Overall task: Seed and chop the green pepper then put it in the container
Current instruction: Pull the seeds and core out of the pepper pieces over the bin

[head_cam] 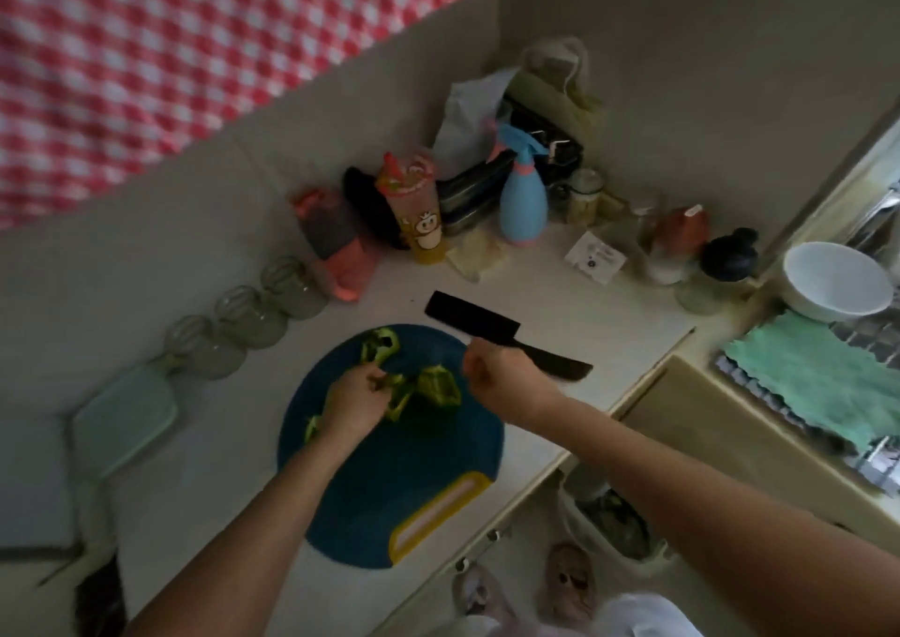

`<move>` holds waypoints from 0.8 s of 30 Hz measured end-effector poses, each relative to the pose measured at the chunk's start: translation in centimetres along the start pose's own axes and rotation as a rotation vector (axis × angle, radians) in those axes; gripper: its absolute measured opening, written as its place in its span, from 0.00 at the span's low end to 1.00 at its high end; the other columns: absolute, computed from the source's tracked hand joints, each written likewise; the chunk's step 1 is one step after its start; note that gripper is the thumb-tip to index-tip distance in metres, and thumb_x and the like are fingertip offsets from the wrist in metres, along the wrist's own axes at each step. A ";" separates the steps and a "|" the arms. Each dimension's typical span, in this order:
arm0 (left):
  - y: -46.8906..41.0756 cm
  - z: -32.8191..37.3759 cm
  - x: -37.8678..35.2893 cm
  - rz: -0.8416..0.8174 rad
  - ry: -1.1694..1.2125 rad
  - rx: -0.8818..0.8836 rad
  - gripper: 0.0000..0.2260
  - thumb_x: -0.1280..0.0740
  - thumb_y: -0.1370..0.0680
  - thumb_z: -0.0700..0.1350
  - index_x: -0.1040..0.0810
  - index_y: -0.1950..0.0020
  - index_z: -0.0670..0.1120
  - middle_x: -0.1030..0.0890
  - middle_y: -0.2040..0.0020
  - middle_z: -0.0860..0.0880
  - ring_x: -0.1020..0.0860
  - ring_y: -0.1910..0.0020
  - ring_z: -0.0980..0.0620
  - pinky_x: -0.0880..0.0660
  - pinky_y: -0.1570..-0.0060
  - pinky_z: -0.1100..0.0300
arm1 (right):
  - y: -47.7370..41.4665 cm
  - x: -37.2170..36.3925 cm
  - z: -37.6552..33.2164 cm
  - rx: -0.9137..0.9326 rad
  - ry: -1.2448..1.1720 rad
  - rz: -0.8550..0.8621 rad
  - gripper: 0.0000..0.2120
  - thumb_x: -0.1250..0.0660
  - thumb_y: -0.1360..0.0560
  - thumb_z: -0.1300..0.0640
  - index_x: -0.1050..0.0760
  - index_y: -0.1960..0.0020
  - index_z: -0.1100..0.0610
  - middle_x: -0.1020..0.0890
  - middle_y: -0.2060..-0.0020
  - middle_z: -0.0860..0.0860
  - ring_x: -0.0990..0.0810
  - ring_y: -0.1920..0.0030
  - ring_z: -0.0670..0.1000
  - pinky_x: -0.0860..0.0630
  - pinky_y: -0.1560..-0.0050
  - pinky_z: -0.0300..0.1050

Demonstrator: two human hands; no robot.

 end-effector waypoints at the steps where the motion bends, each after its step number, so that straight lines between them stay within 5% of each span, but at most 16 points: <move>1: -0.3 -0.7 0.3 0.006 -0.038 -0.003 0.09 0.35 0.23 0.41 0.22 0.44 0.43 0.20 0.50 0.45 0.23 0.54 0.49 0.26 0.54 0.60 | -0.6 -1.0 -0.4 0.000 0.005 -0.038 0.03 0.38 0.25 0.63 0.27 0.52 0.59 0.20 0.58 0.57 0.22 0.56 0.58 0.30 0.59 0.46; 8: -1.0 -2.7 1.6 0.059 -0.084 -0.112 0.13 0.32 0.25 0.45 0.23 0.41 0.43 0.20 0.44 0.44 0.23 0.46 0.49 0.27 0.48 0.59 | -2.4 -3.8 -2.3 0.017 0.008 -0.133 0.05 0.38 0.23 0.59 0.23 0.52 0.57 0.20 0.55 0.55 0.24 0.55 0.53 0.34 0.59 0.40; 15: 0.3 -9.5 2.3 -0.108 -0.245 0.164 0.51 0.22 0.39 0.59 0.45 0.25 0.44 0.39 0.28 0.41 0.36 0.31 0.41 0.34 0.33 0.50 | -3.5 -4.3 -2.7 0.017 -0.031 -0.099 0.06 0.38 0.23 0.59 0.23 0.52 0.58 0.20 0.56 0.52 0.25 0.57 0.50 0.30 0.58 0.40; 20: 0.8 -11.3 1.9 -0.010 -0.132 0.162 0.42 0.21 0.37 0.51 0.37 0.30 0.41 0.32 0.34 0.40 0.30 0.37 0.43 0.31 0.38 0.53 | -3.4 -4.2 -3.1 0.048 -0.083 -0.061 0.06 0.37 0.23 0.58 0.22 0.52 0.59 0.19 0.56 0.54 0.24 0.57 0.50 0.30 0.57 0.41; 24: 1.4 -11.3 1.7 0.042 0.001 0.115 0.24 0.23 0.33 0.46 0.27 0.42 0.42 0.21 0.47 0.44 0.23 0.51 0.49 0.28 0.52 0.60 | -3.0 -3.9 -3.1 0.038 -0.119 -0.053 0.08 0.36 0.23 0.55 0.23 0.50 0.58 0.19 0.54 0.52 0.23 0.56 0.50 0.28 0.55 0.42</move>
Point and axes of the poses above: each hand's wrist, its own y-axis away from the middle knuckle, its own x-axis out of the back of the hand, z = x × y, the point moved 5 cm from there along -y, towards the middle knuckle
